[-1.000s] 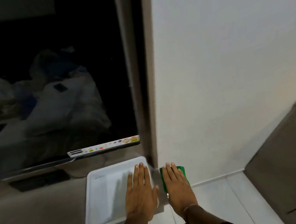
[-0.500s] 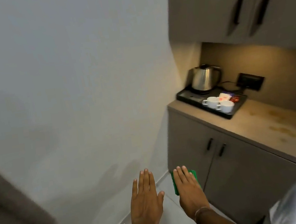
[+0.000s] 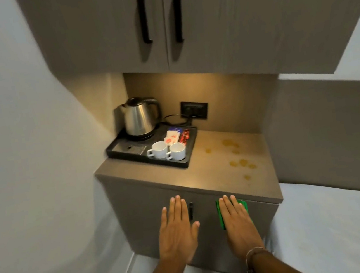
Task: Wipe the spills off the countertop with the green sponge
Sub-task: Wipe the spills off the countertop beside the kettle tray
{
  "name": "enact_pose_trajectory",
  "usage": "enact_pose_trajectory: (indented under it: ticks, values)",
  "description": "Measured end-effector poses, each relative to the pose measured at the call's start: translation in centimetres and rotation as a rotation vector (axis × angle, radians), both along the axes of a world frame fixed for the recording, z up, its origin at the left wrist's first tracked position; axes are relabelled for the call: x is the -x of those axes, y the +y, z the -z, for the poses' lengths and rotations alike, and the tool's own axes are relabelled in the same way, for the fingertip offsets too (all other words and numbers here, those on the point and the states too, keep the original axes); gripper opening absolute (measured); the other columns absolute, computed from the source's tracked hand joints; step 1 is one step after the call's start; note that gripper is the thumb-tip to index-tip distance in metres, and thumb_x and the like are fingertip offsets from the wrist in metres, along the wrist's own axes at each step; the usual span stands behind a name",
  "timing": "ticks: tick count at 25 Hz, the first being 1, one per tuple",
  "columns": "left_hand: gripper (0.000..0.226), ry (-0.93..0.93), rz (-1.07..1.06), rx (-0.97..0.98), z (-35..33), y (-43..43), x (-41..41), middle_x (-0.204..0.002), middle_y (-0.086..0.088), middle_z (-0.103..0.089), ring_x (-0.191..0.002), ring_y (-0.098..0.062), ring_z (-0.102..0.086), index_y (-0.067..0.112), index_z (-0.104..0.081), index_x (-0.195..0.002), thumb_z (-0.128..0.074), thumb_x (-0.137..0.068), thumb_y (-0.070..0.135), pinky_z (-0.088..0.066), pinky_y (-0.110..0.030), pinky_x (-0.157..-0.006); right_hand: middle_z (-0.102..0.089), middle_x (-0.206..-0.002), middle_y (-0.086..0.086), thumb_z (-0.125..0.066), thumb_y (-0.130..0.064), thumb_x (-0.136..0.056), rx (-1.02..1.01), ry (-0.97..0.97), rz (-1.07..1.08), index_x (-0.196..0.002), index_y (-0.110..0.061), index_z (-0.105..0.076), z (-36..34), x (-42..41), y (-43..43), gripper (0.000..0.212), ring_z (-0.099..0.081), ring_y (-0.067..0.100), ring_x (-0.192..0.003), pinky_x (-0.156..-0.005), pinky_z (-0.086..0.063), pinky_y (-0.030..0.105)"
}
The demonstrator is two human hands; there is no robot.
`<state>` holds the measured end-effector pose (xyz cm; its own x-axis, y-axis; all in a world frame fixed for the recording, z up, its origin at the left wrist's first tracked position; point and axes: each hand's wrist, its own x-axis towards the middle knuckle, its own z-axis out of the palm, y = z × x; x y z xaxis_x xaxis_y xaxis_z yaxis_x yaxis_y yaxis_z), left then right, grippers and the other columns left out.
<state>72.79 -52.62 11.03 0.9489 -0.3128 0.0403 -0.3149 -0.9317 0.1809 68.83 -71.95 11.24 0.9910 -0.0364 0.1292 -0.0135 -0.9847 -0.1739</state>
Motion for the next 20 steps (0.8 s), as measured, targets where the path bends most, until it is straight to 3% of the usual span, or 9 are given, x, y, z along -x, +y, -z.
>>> enact_pose_trajectory:
  ticks: [7, 13, 17, 20]
  values:
    - [0.079, 0.009, 0.226, 0.08, -0.2, -8.3, -14.3, -0.176, -0.014, 0.004, -0.16, -0.029, 0.009, 0.008, 0.002, -0.165, -0.028, -0.11, 0.055, -0.001, -0.053, -0.13, 0.003, -0.171, -0.001, -0.05, -0.002, -0.1, -0.124, 0.091, 0.277, -0.16, -0.021, 0.0, -1.1, -7.6, -6.1, 0.08, 0.008, 0.023, -0.157, -0.126, -0.001, 0.042]
    - [0.082, 0.064, 0.288, 0.103, 1.8, -13.3, -21.6, -0.175, -0.014, 0.009, -0.159, -0.031, 0.013, 0.009, 0.007, -0.164, -0.022, -0.108, 0.062, 0.003, -0.053, -0.13, 0.003, -0.171, 0.0, -0.044, -0.009, -0.104, -0.087, 0.159, 0.397, -0.159, -0.022, 0.002, -1.3, -12.2, -10.2, 0.073, 0.007, 0.024, -0.157, -0.128, -0.001, 0.045]
    - [0.082, 0.109, 0.29, 0.092, 4.4, -14.9, -23.3, -0.174, -0.013, 0.012, -0.159, -0.03, 0.016, 0.009, 0.01, -0.163, -0.021, -0.108, 0.061, 0.01, -0.052, -0.127, 0.001, -0.17, -0.004, -0.045, -0.012, -0.102, -0.093, 0.198, 0.372, -0.159, -0.024, 0.001, 0.3, -14.0, -11.0, 0.074, 0.006, 0.019, -0.157, -0.126, 0.005, 0.041]
    - [0.08, 0.068, 0.281, 0.111, 5.7, -14.6, -23.0, -0.174, -0.011, 0.011, -0.159, -0.028, 0.016, 0.011, 0.009, -0.164, -0.017, -0.107, 0.061, 0.012, -0.052, -0.128, 0.011, -0.167, -0.01, -0.042, -0.011, -0.101, -0.121, 0.19, 0.29, -0.153, -0.025, 0.013, 2.0, -13.1, -11.1, 0.077, 0.016, 0.012, -0.154, -0.126, 0.011, 0.038]
